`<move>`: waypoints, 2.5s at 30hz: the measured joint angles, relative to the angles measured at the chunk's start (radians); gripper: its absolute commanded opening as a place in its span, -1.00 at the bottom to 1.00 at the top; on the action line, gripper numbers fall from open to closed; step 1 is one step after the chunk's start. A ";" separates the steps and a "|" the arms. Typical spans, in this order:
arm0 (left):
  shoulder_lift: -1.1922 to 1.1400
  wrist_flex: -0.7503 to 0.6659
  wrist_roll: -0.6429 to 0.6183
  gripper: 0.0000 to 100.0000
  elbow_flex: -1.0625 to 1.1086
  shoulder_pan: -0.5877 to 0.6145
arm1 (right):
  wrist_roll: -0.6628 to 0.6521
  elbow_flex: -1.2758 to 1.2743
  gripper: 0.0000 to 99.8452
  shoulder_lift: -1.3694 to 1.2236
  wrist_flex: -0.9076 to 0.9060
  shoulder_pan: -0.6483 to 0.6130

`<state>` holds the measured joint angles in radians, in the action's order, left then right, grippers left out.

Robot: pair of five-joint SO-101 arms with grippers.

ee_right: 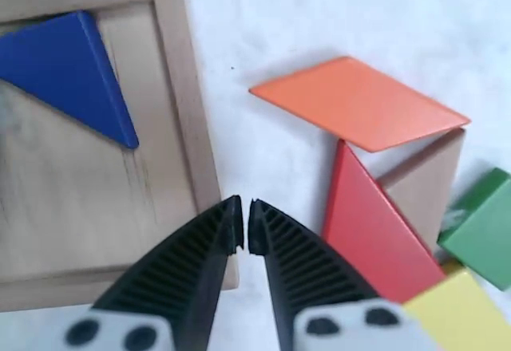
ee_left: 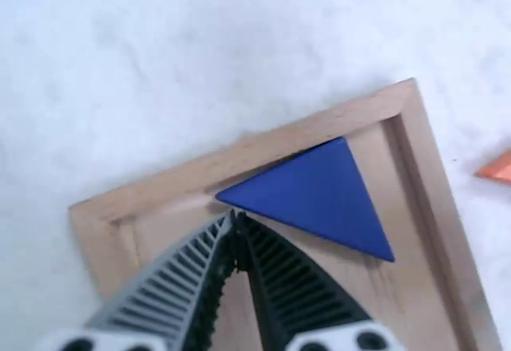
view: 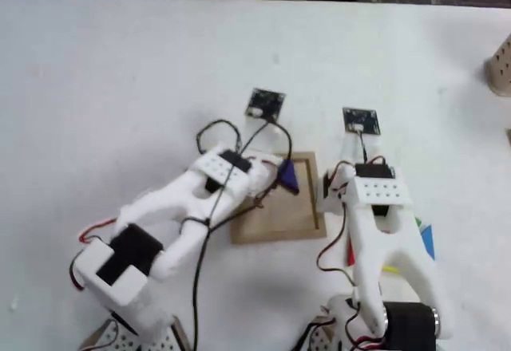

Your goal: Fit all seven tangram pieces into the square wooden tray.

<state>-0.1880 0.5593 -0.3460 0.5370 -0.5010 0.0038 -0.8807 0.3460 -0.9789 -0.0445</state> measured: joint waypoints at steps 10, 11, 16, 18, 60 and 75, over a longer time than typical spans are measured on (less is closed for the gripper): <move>-0.003 -0.104 0.000 -0.95 0.000 -0.044 | 0.000 0.000 -0.96 0.000 0.000 0.003; -0.003 -0.110 0.000 -0.95 0.000 -0.055 | 0.000 0.000 -0.96 0.000 0.000 0.003; -0.003 -0.115 0.000 -0.95 0.000 -0.109 | 0.000 0.000 -0.96 0.000 0.000 0.005; -0.003 -0.114 0.000 -0.95 0.000 -0.107 | 0.000 0.000 -0.96 0.000 0.000 0.026; -0.388 0.292 -0.137 -0.95 -0.574 -0.126 | 0.000 0.000 -0.96 0.000 0.000 0.034; -0.384 0.233 -0.140 -0.95 -0.572 -0.181 | -0.029 0.000 -0.96 0.014 0.015 0.094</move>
<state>-0.5715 0.7925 -0.4856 -0.0353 -0.6820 -0.0253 -0.8807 0.3598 -0.9636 0.0491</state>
